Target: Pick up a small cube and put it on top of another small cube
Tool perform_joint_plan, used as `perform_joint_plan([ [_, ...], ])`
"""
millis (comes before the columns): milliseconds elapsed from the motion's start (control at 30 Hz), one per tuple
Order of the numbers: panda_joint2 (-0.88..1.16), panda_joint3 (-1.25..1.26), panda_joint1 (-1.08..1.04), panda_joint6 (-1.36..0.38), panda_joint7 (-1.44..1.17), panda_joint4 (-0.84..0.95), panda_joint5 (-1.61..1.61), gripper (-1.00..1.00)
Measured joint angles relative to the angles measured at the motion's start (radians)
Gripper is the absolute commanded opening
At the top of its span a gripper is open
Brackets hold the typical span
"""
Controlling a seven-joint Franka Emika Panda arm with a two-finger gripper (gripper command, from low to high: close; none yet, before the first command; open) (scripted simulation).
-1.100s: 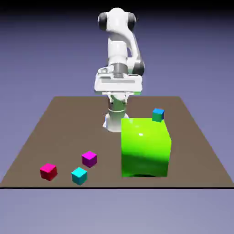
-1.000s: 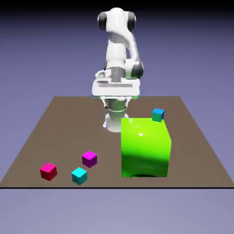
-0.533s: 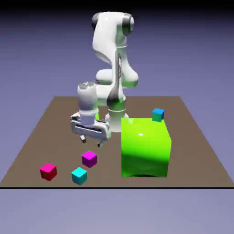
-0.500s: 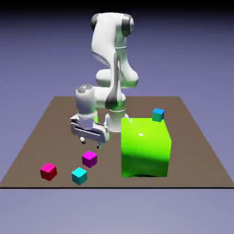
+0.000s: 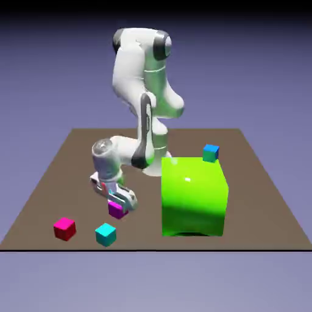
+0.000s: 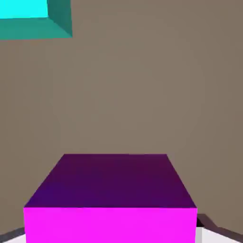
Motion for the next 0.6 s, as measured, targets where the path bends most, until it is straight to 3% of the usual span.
perform_joint_plan([
  [500,0.215,0.136,-0.408,-0.255,0.597,0.533,0.061,-1.0],
  [600,0.264,0.149,-0.429,-0.227,0.622,0.555,0.072,-1.0],
])
